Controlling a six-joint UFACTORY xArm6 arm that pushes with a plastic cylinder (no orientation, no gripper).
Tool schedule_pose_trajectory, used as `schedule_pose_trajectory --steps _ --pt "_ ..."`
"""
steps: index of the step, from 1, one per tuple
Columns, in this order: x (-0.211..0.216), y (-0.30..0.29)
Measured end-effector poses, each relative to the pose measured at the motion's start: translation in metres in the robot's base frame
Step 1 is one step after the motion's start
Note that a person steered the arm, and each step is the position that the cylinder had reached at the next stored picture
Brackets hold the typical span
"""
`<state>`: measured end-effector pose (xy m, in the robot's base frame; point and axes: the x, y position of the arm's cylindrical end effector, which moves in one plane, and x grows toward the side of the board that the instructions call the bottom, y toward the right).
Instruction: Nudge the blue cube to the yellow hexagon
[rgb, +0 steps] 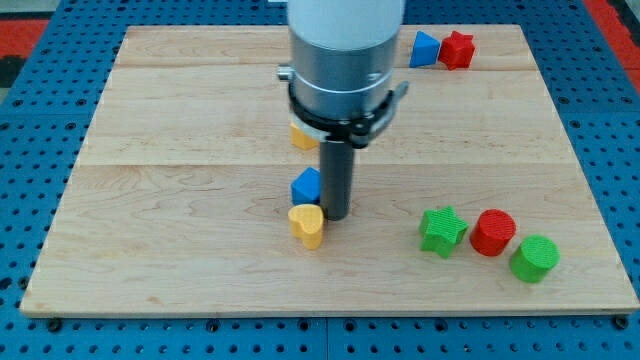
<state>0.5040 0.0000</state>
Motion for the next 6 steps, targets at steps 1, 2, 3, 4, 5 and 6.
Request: schedule_pose_trajectory --steps 1,2,3,4,5,6 --pt "-0.037 -0.009" --pt "0.003 -0.003" --pt "0.008 -0.059" --pt "-0.024 -0.063" --pt "-0.055 -0.021" --pt "-0.075 0.012"
